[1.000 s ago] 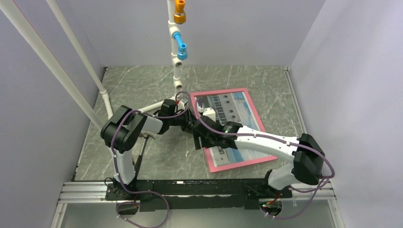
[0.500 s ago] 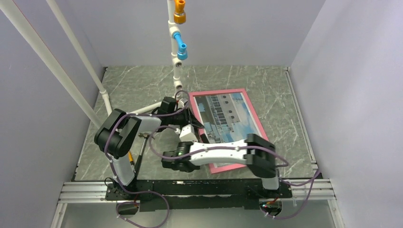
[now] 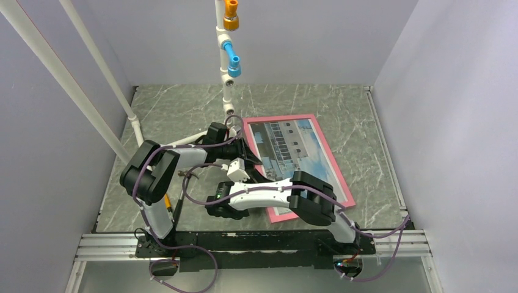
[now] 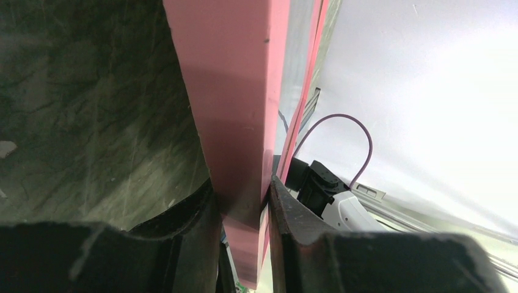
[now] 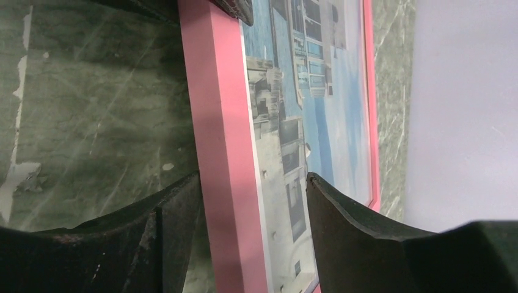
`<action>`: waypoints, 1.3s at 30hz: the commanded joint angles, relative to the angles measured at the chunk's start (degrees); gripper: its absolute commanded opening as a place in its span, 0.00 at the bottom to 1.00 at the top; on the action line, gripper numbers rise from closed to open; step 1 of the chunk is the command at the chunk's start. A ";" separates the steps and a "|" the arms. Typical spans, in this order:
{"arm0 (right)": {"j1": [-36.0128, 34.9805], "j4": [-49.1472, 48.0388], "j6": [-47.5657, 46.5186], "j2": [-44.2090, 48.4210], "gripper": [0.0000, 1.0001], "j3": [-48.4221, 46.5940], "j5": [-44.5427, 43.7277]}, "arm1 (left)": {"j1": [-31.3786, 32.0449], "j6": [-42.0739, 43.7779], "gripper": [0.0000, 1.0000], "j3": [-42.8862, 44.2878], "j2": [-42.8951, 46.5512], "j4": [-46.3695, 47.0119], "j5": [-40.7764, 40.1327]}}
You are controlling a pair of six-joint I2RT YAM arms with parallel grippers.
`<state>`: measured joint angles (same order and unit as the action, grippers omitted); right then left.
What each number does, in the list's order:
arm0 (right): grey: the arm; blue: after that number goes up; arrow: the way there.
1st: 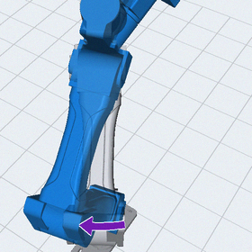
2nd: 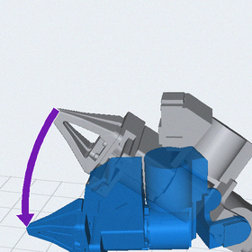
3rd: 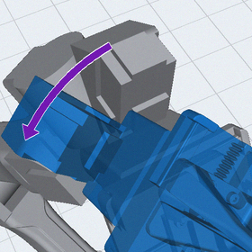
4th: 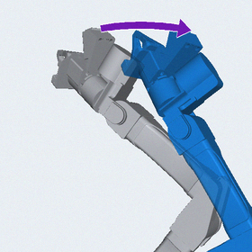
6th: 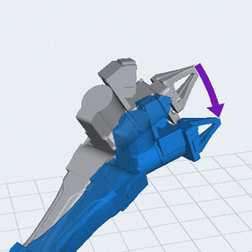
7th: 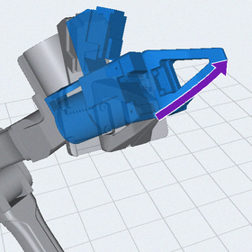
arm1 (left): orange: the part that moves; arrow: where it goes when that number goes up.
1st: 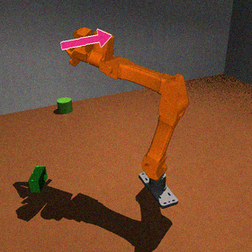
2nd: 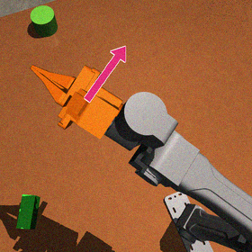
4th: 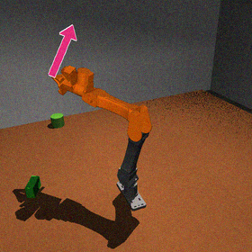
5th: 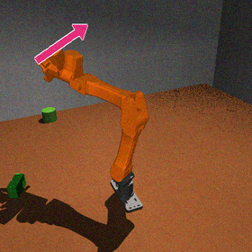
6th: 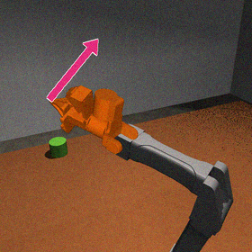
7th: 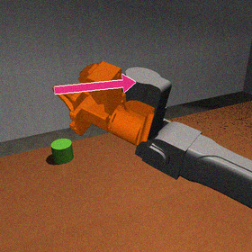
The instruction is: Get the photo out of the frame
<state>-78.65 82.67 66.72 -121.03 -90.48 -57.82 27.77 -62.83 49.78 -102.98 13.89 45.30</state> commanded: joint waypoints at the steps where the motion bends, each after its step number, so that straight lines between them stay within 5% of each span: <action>1: 0.91 3.24 0.58 -1.20 0.63 -2.10 -4.12 | -0.48 1.97 0.00 2.59 3.84 -1.33 1.51; 10: 2.24 3.22 -0.05 -2.99 0.59 -2.09 -5.66 | -0.57 0.39 0.00 2.64 3.66 -1.15 2.28; 16: 3.42 2.50 -0.07 -2.61 0.42 -0.61 -6.24 | -0.57 0.91 0.00 2.66 3.79 -1.06 2.52; 20: 4.31 0.97 -1.39 -1.37 0.19 0.78 -6.09 | -0.52 1.86 0.00 3.14 3.49 -1.66 3.10; 22: 4.53 1.16 -1.63 -0.58 0.00 1.11 -6.35 | -0.68 2.87 0.11 3.28 3.53 -2.89 2.75; 30: 5.71 3.12 -2.43 5.98 0.00 3.54 -7.88 | -2.98 3.41 0.62 1.79 5.15 -1.39 2.89; 39: 12.74 -14.89 -22.11 22.93 0.00 13.72 -4.16 | -4.48 6.02 0.72 1.62 7.81 -2.21 1.58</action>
<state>-69.25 74.89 56.16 -107.59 -78.96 -60.93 23.55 -59.72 51.44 -97.86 11.35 46.68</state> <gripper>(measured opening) 0.347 0.718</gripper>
